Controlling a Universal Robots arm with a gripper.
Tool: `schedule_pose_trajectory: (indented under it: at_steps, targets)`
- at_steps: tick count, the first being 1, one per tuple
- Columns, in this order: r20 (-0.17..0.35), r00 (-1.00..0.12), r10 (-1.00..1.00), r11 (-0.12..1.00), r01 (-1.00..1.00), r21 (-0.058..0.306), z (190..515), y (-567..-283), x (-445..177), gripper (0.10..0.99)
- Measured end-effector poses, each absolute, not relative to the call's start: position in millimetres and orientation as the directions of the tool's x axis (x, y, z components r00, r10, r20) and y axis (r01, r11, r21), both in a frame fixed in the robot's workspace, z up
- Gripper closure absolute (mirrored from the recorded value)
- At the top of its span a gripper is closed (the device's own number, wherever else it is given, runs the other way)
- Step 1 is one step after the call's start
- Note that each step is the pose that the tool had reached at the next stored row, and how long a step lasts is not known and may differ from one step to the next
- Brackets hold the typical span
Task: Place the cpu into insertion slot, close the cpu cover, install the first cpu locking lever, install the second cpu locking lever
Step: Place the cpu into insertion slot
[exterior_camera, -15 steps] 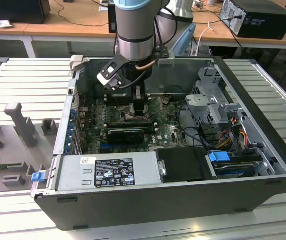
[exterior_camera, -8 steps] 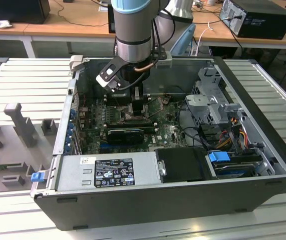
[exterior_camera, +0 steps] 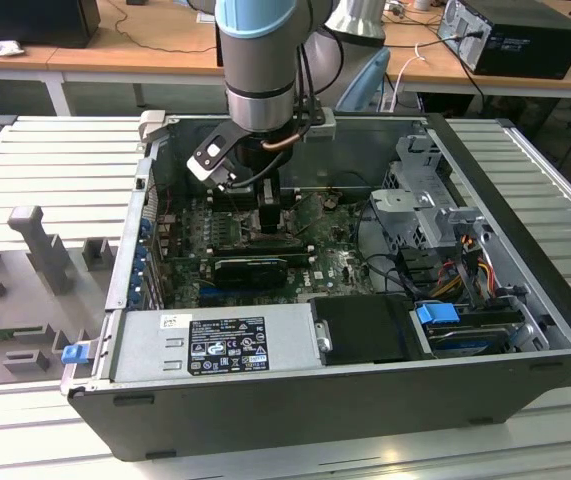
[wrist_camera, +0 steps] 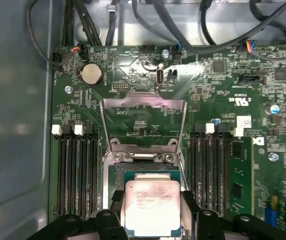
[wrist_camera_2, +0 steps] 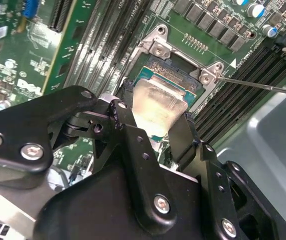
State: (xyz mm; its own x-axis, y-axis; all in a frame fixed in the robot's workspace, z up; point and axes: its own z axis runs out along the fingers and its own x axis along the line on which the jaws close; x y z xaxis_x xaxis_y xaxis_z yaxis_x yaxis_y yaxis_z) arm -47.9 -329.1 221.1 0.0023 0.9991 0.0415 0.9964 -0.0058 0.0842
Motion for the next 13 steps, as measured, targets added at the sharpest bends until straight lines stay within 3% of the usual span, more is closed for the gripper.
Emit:
schedule_pose_trajectory:
  at_steps: [13]
  targets:
    - [0.042, 0.006, 0.999, -0.009, 0.996, 0.084, 204.9, -324.8, -49.0, 0.557]
